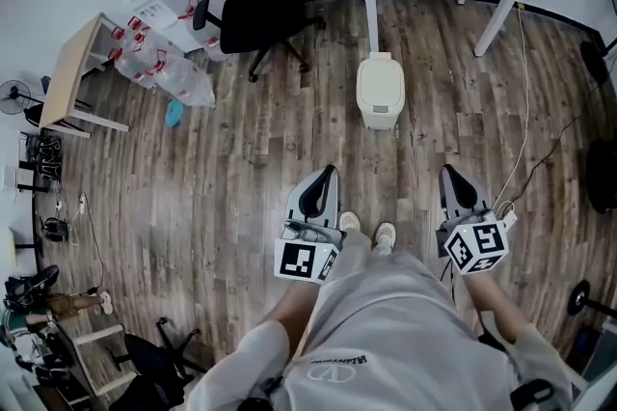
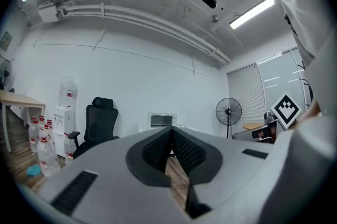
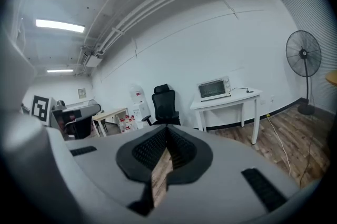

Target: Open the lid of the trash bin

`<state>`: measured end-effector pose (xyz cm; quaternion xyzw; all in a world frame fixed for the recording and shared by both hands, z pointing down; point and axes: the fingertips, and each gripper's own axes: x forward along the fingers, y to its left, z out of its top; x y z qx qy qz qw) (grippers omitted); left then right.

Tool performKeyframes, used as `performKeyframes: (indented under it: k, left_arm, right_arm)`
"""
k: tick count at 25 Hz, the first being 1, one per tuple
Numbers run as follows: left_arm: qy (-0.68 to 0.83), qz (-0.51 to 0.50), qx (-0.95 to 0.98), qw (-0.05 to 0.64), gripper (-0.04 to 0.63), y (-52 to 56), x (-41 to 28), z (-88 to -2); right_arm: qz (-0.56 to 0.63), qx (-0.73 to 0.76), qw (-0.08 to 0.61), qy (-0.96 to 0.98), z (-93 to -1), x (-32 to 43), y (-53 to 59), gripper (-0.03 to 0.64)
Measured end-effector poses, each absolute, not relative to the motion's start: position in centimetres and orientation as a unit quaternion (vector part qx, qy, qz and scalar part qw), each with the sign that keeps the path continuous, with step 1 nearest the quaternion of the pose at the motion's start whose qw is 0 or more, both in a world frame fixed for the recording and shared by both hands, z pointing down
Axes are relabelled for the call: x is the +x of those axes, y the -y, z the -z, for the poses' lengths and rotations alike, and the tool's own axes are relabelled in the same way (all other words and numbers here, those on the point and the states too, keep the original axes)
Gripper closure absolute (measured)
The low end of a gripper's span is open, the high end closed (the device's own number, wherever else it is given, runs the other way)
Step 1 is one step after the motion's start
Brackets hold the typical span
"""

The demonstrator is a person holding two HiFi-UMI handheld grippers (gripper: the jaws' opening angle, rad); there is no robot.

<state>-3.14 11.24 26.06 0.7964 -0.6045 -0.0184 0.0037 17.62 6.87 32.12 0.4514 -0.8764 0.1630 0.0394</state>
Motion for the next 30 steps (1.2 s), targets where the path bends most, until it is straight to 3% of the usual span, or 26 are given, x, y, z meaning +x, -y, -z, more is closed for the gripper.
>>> performKeyframes:
  k: [10,30]
  left_arm:
    - [0.593,0.026,0.804,0.024,0.594,-3.3,-5.4,-28.0]
    - [0.521,0.000,0.849,0.088,0.594,19.2,-10.8,-35.6]
  right_arm:
    - [-0.176,0.442,0.093,0.875,-36.2,14.3,-0.4,0.601]
    - [-0.206,0.473,0.130,0.846,-41.5,5.0,18.6,0.601]
